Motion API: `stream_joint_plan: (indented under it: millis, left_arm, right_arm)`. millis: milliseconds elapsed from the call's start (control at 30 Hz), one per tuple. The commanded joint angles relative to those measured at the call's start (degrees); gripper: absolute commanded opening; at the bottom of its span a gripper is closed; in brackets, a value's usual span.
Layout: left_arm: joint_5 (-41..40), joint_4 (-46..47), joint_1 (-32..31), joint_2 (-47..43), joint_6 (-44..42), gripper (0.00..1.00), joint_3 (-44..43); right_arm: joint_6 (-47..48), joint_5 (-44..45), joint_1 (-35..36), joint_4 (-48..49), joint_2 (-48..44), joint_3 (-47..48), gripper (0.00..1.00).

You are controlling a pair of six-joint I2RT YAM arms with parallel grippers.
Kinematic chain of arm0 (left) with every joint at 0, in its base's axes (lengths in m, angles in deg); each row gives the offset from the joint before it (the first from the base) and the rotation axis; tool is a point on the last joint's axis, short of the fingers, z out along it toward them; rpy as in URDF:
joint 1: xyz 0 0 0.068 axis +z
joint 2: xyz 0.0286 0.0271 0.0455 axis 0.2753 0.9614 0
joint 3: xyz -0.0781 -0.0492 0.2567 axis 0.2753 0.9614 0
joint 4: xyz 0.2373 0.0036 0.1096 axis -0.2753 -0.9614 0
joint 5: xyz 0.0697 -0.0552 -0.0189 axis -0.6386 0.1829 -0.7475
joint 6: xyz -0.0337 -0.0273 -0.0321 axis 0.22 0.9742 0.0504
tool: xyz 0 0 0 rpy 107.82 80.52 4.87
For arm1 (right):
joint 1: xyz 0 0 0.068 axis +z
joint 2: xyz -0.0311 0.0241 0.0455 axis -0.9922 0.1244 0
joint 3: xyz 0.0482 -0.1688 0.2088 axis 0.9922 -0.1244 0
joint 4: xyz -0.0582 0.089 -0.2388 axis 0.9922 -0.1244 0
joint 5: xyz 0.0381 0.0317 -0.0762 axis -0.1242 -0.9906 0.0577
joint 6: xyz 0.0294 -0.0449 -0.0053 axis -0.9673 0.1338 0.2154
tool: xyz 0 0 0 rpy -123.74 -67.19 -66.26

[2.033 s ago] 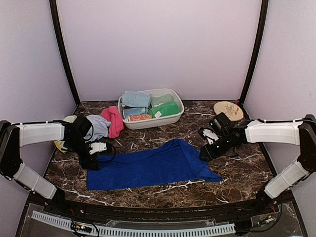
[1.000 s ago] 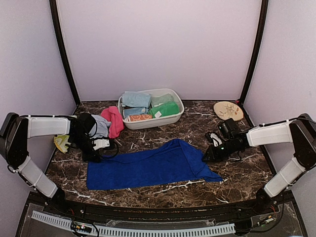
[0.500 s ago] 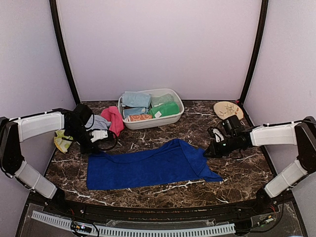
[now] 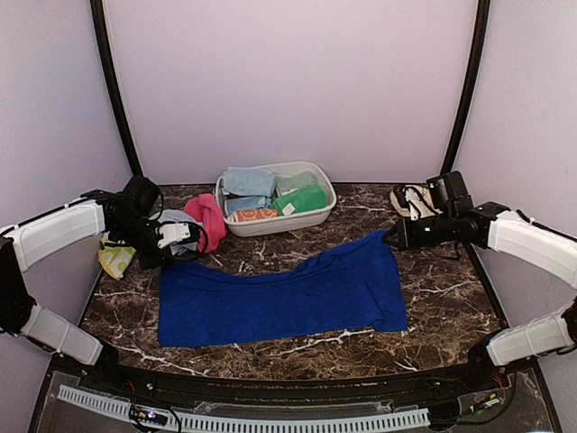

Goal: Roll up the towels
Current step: Pick up the towel from the center of the board.

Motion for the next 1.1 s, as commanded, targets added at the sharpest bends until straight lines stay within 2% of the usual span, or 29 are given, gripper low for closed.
stream_joint_plan:
  millis: [0,200,433,600,900,967,1067]
  left_arm:
    - [-2.12,-1.77,0.62,-5.79,1.46,0.00,-1.76]
    - [-1.36,-5.99,1.82,-15.03,1.04,0.00,-6.31]
    - [2.19,-16.48,1.75,-20.65,4.08,0.00,-19.09]
    - [1.73,-23.76,1.78,-24.32,4.46,0.00,-25.16]
    - [-2.30,-35.62,1.83,-26.05,3.62,0.00,-37.54]
    - [-3.01,-36.59,1.76,-25.97,3.13,0.00,-36.85]
    - [-3.77,-32.71,1.81,-26.81,3.10,0.00,-28.87]
  right_arm:
    - [3.69,1.93,-0.50,-5.74,-6.29,3.00,0.00]
    - [5.58,1.98,-0.50,-14.00,-16.09,7.96,0.00]
    - [4.56,0.74,-0.50,-22.39,-26.23,10.73,0.00]
    - [3.09,2.37,-0.50,-28.22,-32.87,12.64,0.00]
    - [0.72,6.66,-0.50,-35.18,-36.99,19.30,0.00]
    - [0.65,8.20,-0.50,-35.25,-36.54,18.02,0.00]
    - [0.22,10.41,-0.50,-31.61,-35.29,11.43,0.00]
